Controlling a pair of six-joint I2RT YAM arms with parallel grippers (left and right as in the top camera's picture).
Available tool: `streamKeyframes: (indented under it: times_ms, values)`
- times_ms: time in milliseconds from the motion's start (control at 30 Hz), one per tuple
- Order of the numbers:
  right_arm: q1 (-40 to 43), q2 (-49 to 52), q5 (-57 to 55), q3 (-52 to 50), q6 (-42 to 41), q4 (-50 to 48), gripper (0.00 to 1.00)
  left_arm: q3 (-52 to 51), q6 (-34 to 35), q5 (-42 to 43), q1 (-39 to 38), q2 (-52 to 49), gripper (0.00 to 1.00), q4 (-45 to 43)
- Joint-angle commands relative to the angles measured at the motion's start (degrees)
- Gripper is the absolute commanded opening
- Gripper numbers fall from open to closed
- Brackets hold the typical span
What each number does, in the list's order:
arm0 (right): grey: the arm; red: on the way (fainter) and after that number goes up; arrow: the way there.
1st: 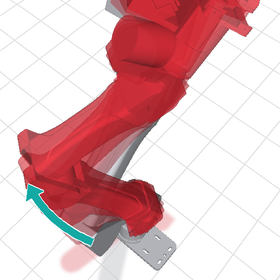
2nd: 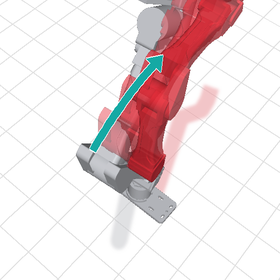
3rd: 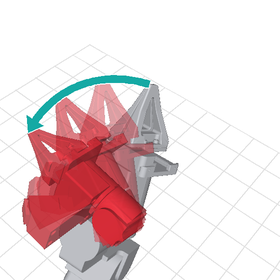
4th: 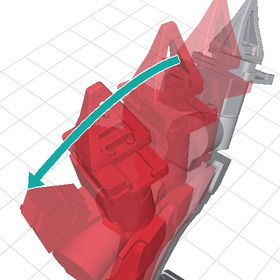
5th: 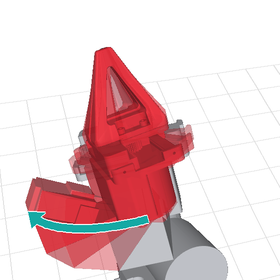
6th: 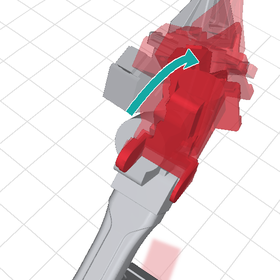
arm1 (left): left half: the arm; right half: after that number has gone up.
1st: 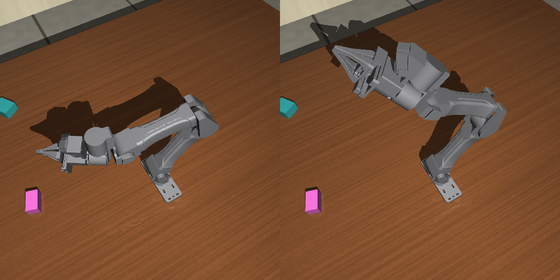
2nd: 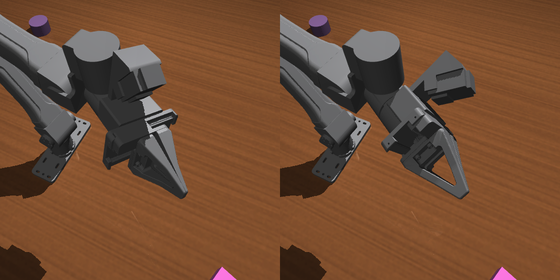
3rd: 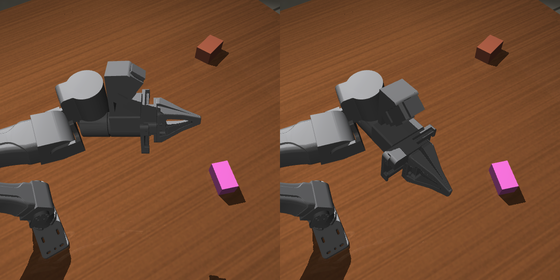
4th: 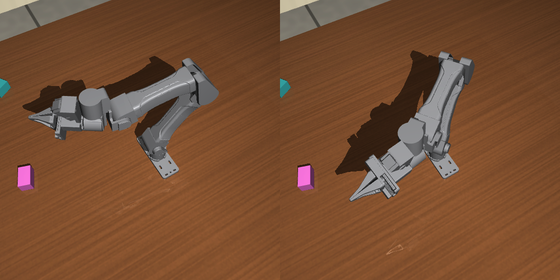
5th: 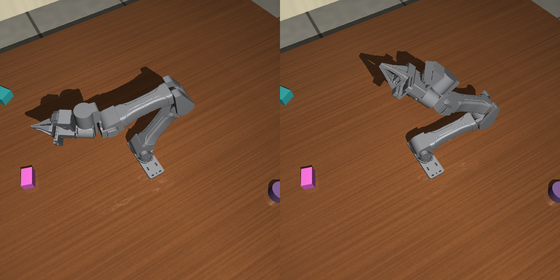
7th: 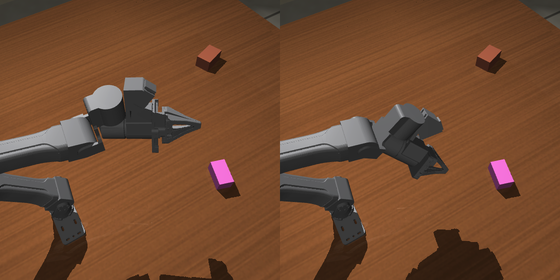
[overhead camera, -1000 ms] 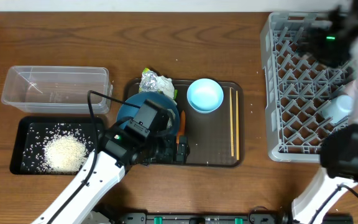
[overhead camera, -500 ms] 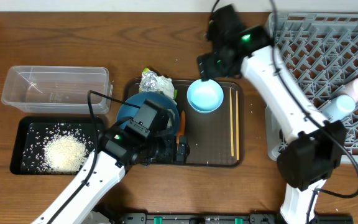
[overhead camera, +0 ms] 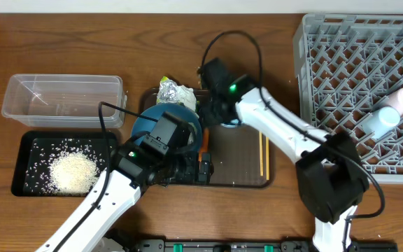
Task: Sort waste into correct bins and load items into the dishwasher rack
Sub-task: 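Move the right gripper back over the light-blue bowl on the tray, then grasp the light-blue bowl rim with the right gripper and lift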
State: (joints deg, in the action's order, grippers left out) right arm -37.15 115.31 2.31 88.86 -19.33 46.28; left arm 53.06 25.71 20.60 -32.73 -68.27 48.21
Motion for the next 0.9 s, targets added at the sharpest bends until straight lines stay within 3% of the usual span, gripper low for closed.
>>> streamKeyframes:
  times_ms: [0,267,500,867]
  values:
    - [-0.8,-1.7,-4.7,-1.7,-2.5,-0.4,0.69,0.0,0.1,-0.7,0.1,-0.3,1.0,0.2]
    - [-0.3,-1.7,-9.4,-4.0,-2.5,-1.3,0.54,0.0,0.1,-0.7,0.1,-0.3,1.0,0.2]
    - [-1.4,-1.7,-9.4,-5.8,-2.5,-3.1,0.51,0.0,0.1,-0.7,0.1,-0.3,1.0,0.2]
    - [-1.5,-1.7,-12.0,-6.2,-1.8,-4.2,0.31,0.0,0.1,-0.7,0.1,-0.3,1.0,0.2]
